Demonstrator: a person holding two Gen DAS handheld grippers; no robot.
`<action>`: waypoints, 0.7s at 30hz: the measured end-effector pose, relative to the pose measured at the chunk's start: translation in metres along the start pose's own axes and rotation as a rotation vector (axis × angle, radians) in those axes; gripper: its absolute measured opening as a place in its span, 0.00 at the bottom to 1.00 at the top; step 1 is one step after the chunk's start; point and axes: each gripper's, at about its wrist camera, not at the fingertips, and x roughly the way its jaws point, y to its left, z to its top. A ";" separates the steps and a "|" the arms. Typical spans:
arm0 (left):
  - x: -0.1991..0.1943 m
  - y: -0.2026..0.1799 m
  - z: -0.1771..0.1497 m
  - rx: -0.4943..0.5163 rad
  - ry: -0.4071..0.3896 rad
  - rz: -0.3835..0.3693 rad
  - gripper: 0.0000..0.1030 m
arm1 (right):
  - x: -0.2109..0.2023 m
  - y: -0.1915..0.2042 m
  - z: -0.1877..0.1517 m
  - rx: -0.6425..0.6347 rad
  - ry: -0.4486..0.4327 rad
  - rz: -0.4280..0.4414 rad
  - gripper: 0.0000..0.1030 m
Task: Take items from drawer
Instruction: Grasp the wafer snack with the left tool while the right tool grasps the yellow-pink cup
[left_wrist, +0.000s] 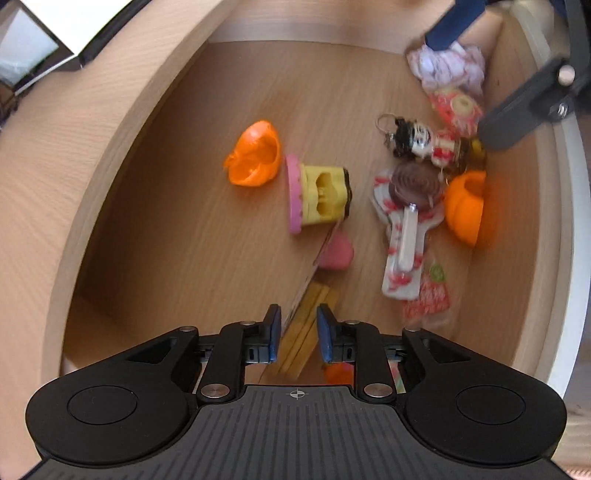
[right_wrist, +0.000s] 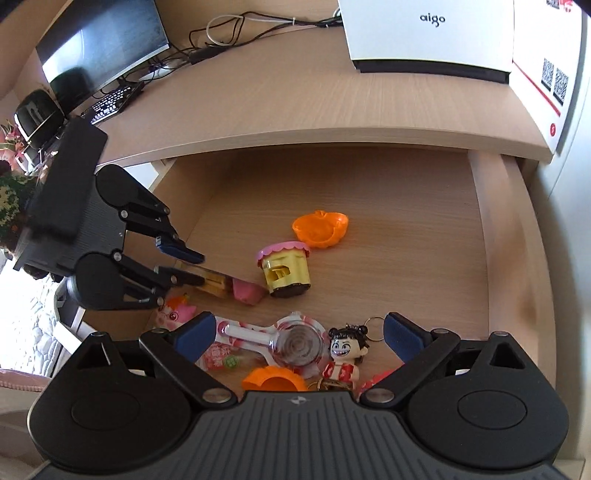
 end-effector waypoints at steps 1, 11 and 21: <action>0.001 0.001 0.001 -0.012 -0.012 -0.024 0.30 | 0.000 -0.001 0.001 0.008 0.006 0.001 0.95; 0.028 0.016 -0.014 -0.095 0.031 -0.122 0.34 | 0.016 0.020 0.006 -0.122 0.056 -0.096 0.94; -0.050 0.036 -0.053 -0.513 -0.128 -0.183 0.25 | 0.084 0.040 0.038 -0.103 0.119 -0.075 0.68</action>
